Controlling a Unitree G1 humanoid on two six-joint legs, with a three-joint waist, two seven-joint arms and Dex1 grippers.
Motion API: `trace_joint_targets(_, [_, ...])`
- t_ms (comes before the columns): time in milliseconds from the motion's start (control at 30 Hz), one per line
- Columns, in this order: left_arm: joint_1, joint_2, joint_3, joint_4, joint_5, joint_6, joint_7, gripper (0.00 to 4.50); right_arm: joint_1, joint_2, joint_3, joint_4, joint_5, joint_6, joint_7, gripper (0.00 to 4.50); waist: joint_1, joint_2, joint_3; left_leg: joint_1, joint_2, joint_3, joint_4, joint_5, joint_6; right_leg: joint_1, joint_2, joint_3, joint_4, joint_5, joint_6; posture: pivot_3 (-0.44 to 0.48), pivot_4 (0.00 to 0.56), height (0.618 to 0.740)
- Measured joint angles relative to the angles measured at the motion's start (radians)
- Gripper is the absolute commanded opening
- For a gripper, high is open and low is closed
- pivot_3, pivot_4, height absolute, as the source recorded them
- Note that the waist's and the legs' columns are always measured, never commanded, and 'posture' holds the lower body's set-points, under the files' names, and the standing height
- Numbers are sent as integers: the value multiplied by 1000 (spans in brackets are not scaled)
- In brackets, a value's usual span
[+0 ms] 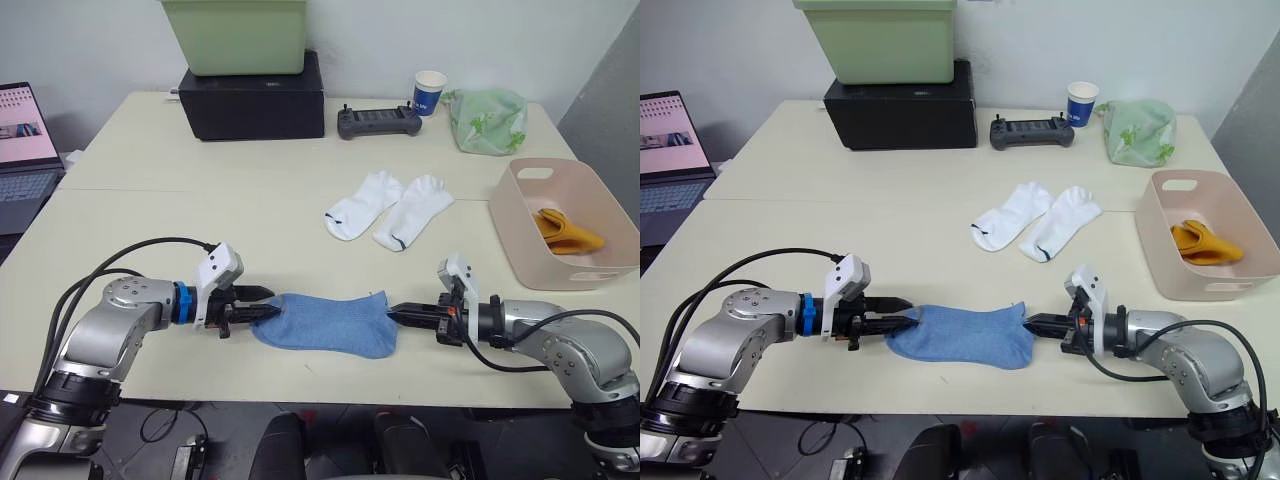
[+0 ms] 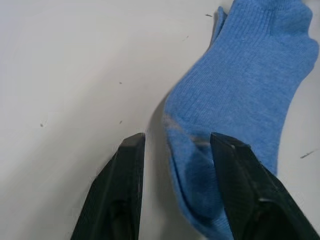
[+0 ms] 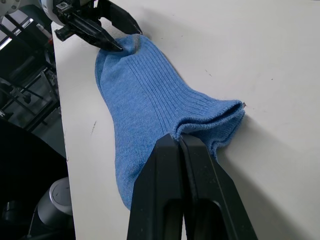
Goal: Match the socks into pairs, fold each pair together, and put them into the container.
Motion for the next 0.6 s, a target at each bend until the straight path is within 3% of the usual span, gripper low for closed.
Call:
trace_joint_targets(267, [-14,-28,-31,2,30,-40,-5,1924,0,0,7,0,0,0,0,0,-1,0,0,0,0,0,0,0,0,0,0,0,0,0,0,0,150,740])
trace_joint_targets(367, [-20,-25,-37,14,50,-53,-5,1303,0,0,7,0,1,0,0,0,-1,0,0,0,0,0,0,0,0,0,0,0,0,0,0,0,150,740])
trace_joint_targets(500, [-28,-25,-38,28,46,-47,-5,47,4,0,6,-2,3,1,0,0,0,0,0,0,0,0,0,0,0,0,0,0,0,0,0,0,150,740])
trace_joint_targets(600, [-27,-25,-34,19,39,-29,-4,16,4,0,5,-3,5,2,0,0,-1,0,0,0,0,0,0,0,0,0,0,0,0,0,0,0,150,740])
